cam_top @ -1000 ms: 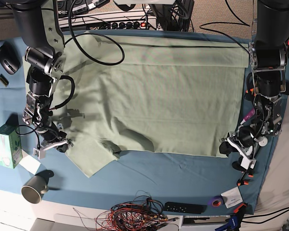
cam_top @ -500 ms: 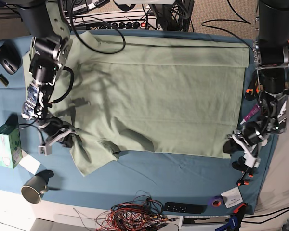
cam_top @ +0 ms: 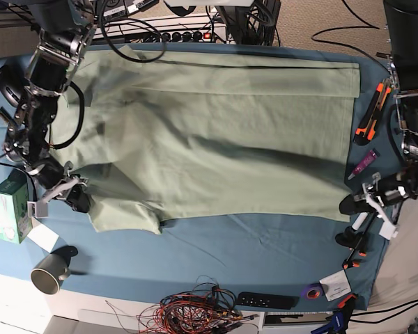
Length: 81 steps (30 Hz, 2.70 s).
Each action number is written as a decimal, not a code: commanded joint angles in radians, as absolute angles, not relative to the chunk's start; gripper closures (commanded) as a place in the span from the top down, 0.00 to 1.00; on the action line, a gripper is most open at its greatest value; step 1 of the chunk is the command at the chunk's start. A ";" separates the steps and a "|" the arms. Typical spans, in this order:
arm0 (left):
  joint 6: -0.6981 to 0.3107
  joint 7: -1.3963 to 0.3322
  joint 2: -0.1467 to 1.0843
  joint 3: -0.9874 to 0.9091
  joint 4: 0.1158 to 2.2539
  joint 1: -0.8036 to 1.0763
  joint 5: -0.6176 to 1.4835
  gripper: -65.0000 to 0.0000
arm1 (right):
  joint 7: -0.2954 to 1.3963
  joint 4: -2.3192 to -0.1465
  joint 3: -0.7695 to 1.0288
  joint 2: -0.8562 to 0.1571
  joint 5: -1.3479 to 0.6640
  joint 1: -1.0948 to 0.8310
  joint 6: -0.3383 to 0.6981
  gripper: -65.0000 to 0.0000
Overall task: Fold the T-shirt properly
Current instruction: 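Lift the hem with both grippers and fold it toward the collar, then lower the folded hem onto the shirt and hold both grippers at its ends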
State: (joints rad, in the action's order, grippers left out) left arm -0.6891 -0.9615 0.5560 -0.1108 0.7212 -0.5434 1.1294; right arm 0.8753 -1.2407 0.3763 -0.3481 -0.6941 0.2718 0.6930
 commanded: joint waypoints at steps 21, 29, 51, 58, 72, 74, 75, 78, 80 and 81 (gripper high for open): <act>-0.698 -1.396 0.659 -0.116 0.739 -0.542 1.484 0.00 | 0.973 -1.446 0.392 -0.530 -0.824 0.062 0.698 0.00; -0.698 -1.396 0.684 -0.117 0.739 -0.465 1.484 0.00 | 1.018 -1.498 0.459 -0.543 -0.876 -0.011 0.698 0.00; -0.698 -1.396 0.682 -0.117 0.793 -0.385 1.484 0.00 | 1.032 -1.679 0.689 -0.540 -0.927 -0.295 0.698 0.00; -0.698 -1.396 0.681 -0.117 0.954 -0.259 1.484 0.00 | 1.046 -1.680 0.689 -0.540 -0.926 -0.311 0.698 0.00; -0.698 -1.396 0.673 -0.233 1.118 -0.093 1.484 0.00 | 1.065 -1.680 0.689 -0.540 -0.900 -0.383 0.698 0.00; -0.698 -1.396 0.673 -0.281 1.118 -0.091 1.484 0.00 | 1.066 -1.680 0.689 -0.540 -0.900 -0.388 0.698 0.00; -0.698 -1.396 0.673 -0.303 1.118 -0.091 1.484 0.00 | 1.067 -1.680 0.689 -0.540 -0.900 -0.388 0.698 0.00; -0.698 -1.396 0.673 -0.356 1.118 -0.088 1.484 0.00 | 1.068 -1.680 0.689 -0.540 -0.900 -0.388 0.698 0.00; -0.698 -1.396 0.673 -0.372 1.118 -0.080 1.484 0.00 | 1.068 -1.680 0.689 -0.540 -0.900 -0.388 0.698 0.00; -0.698 -1.396 0.673 -0.372 1.118 -0.074 1.484 0.00 | 1.070 -1.680 0.689 -0.540 -0.900 -0.388 0.698 0.00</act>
State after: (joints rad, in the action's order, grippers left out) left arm -0.6933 -1.3987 0.6460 -0.3618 1.1042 -0.0631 1.4647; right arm 1.0851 -1.6646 0.6743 -0.5129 -0.8913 -0.3908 0.7006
